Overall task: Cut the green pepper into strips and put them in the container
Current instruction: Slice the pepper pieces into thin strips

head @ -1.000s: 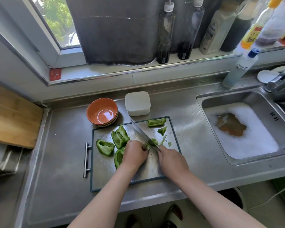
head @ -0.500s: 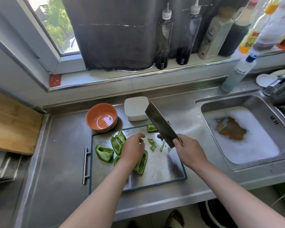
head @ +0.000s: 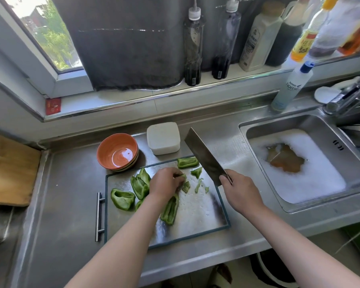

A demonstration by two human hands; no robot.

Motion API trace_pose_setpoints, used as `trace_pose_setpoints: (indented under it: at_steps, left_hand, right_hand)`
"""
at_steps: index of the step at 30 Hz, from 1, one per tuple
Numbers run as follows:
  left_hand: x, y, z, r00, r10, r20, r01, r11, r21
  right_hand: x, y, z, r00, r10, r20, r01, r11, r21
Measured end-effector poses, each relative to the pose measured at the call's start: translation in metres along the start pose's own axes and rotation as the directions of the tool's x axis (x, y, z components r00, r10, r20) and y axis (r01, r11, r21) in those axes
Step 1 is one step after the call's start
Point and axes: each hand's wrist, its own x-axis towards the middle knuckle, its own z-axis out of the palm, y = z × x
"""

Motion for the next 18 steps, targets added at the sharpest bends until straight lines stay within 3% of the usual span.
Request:
trace_pose_setpoints:
  at_steps: [5,8,12,15,18]
  left_hand:
    - [-0.027,0.008,0.001,0.980,0.186,0.073,-0.188,0.982,0.014]
    - [-0.039,0.011,0.014,0.934,0.338,0.111,-0.352,0.925,0.141]
    - [-0.039,0.006,0.025,0.915,0.364,0.173,-0.400,0.869,0.292]
    - [-0.034,0.000,0.022,0.942,0.329,0.058,-0.334,0.936,0.108]
    - [-0.027,-0.007,0.016,0.983,0.155,-0.096,-0.167,0.977,-0.129]
  right_hand:
    - [0.002,-0.001,-0.005,1.000,0.026,-0.012,-0.026,0.999,0.025]
    - [-0.001,-0.002,-0.005,1.000,0.030,-0.010,-0.029,0.999,0.026]
    - [-0.006,0.000,-0.003,1.000,0.029,0.008,-0.029,1.000,0.008]
    - [-0.007,0.002,-0.001,0.999,0.031,0.007,-0.031,1.000,0.003]
    - [-0.008,0.005,0.001,0.999,0.032,0.006,-0.032,0.999,0.019]
